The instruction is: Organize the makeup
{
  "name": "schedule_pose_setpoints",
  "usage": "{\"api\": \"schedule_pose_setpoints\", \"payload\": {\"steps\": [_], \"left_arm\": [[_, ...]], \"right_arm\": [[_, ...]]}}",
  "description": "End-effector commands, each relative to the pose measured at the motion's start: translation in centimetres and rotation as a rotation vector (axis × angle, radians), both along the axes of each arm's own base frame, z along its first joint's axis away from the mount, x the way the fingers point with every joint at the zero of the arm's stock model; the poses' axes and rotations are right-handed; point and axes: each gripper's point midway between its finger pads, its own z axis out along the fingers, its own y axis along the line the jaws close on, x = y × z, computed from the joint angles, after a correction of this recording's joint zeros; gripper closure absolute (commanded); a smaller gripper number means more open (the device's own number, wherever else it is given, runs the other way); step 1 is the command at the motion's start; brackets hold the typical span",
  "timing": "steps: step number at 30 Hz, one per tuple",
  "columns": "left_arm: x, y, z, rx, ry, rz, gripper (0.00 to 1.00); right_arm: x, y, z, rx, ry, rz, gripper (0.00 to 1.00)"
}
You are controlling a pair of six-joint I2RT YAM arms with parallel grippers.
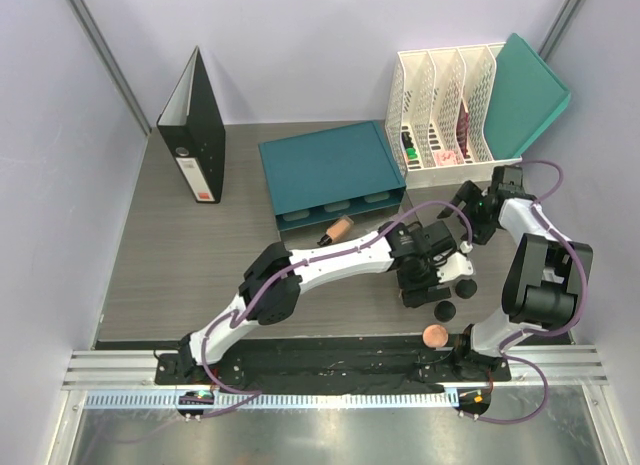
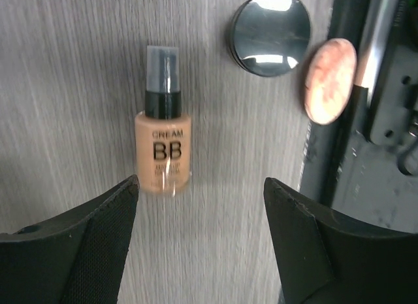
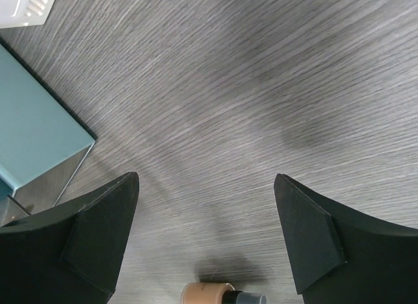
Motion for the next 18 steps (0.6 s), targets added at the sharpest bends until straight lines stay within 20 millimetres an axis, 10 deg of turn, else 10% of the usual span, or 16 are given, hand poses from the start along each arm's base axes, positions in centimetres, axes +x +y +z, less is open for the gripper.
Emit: {"api": "schedule_pose_setpoints", "payload": {"steps": [1, 18], "left_arm": [[0.9, -2.2, 0.1, -0.065, -0.031, 0.022, 0.23], [2.7, -1.8, -5.8, 0.040, -0.084, 0.109, 0.38]], "right_arm": [[1.6, 0.0, 1.8, 0.024, -0.067, 0.001, 0.10], [0.6, 0.3, 1.7, 0.025, -0.056, 0.034, 0.10]]}}
